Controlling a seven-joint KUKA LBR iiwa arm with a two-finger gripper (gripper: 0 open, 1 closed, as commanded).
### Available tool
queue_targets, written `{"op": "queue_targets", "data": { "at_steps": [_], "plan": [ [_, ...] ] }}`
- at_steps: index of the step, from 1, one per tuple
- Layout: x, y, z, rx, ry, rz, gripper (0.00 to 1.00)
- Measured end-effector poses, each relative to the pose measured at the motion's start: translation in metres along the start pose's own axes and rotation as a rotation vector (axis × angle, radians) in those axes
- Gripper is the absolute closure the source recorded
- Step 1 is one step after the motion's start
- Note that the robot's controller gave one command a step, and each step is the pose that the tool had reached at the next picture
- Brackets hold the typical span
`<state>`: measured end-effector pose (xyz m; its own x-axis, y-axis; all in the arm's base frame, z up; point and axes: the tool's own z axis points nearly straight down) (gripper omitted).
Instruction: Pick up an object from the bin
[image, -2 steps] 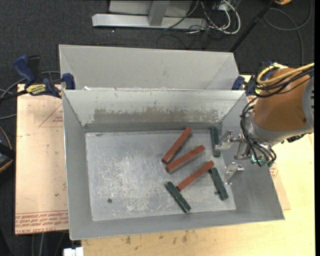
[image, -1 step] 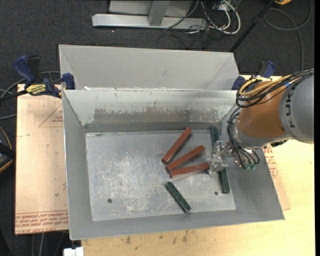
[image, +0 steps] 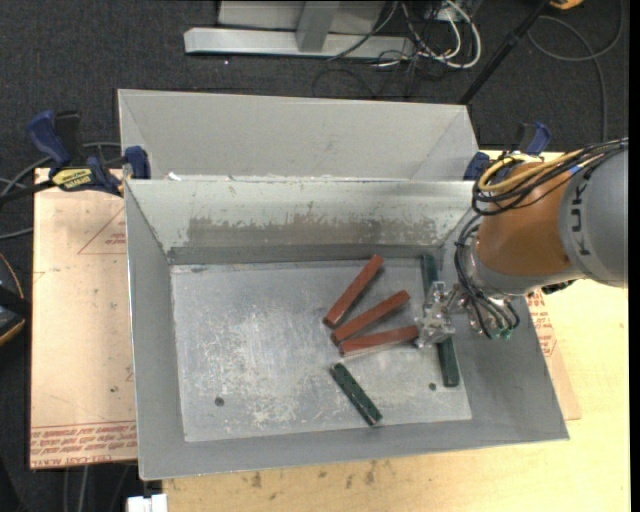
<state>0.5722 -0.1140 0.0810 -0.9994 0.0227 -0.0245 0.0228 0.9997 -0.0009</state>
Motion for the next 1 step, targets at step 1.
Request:
{"op": "queue_targets", "data": {
  "at_steps": [1],
  "plan": [
    [0.0014,0.0008,-0.1558,0.0,0.015,-0.045,1.0]
  ]
}}
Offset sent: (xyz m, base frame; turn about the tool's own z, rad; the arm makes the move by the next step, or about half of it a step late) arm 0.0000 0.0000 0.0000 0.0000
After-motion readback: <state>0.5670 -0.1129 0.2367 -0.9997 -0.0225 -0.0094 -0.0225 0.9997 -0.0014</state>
